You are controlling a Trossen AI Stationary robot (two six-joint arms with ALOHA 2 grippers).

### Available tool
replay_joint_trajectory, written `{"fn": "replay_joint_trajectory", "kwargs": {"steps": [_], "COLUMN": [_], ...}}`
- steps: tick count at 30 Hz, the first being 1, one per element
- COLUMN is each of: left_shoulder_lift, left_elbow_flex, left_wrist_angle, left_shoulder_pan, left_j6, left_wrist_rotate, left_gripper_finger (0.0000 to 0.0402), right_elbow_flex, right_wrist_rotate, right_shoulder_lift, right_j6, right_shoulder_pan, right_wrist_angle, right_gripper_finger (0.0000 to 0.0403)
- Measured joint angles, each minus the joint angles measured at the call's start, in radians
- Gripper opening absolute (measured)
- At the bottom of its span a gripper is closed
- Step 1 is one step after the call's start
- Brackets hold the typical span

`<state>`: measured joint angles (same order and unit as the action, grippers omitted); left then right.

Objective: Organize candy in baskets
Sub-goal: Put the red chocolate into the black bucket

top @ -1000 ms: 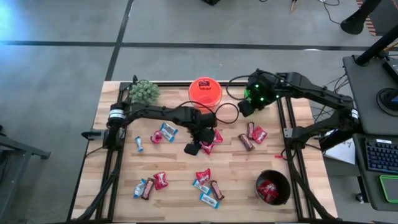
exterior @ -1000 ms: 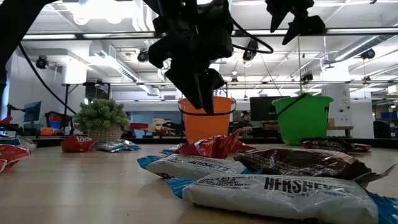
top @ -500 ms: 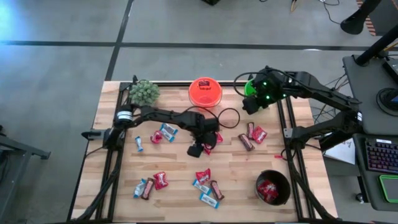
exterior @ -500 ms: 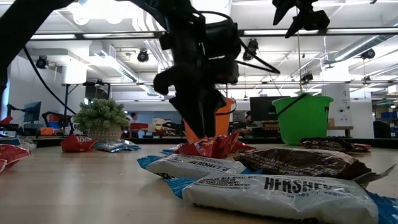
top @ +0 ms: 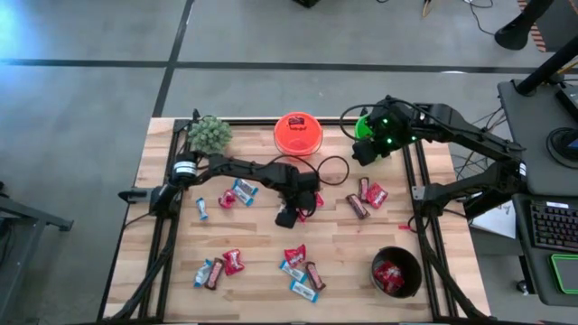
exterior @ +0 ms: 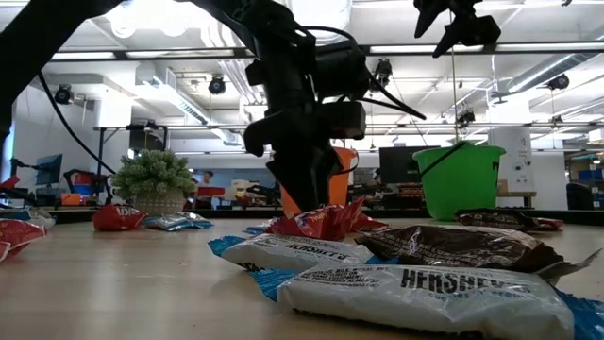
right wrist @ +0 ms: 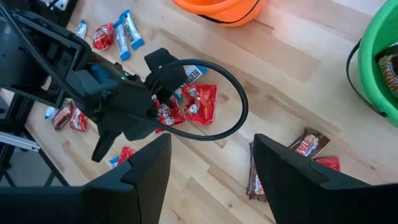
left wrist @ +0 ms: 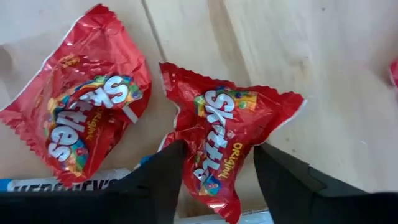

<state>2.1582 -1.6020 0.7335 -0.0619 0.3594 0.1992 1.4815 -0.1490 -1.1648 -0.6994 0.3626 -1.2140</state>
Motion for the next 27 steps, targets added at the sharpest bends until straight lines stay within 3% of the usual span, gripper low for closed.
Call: {"fn": "replay_joint_trajectory", "kwargs": {"steps": [9, 17, 27], "left_shoulder_lift": [0.000, 0.000, -0.003], "left_elbow_flex": [-0.001, -0.055, -0.323], "left_wrist_angle": [0.007, 0.105, 0.271], "left_shoulder_pan": [-0.002, -0.002, 0.005], "left_j6": [-0.004, -0.002, 0.053], "left_wrist_rotate": [-0.004, -0.008, -0.008], "left_gripper_finger": [0.0015, 0.0005, 0.0001], "right_elbow_flex": [0.000, 0.000, 0.000], "right_wrist_rotate": [0.000, -0.016, -0.006], "right_shoulder_lift": [0.000, 0.003, 0.054], "right_j6": [0.000, -0.001, -0.043], "right_shoulder_pan": [0.000, 0.000, 0.000], "right_wrist_angle": [0.000, 0.000, -0.008], "right_gripper_finger": [0.0215, 0.0215, 0.0215]}}
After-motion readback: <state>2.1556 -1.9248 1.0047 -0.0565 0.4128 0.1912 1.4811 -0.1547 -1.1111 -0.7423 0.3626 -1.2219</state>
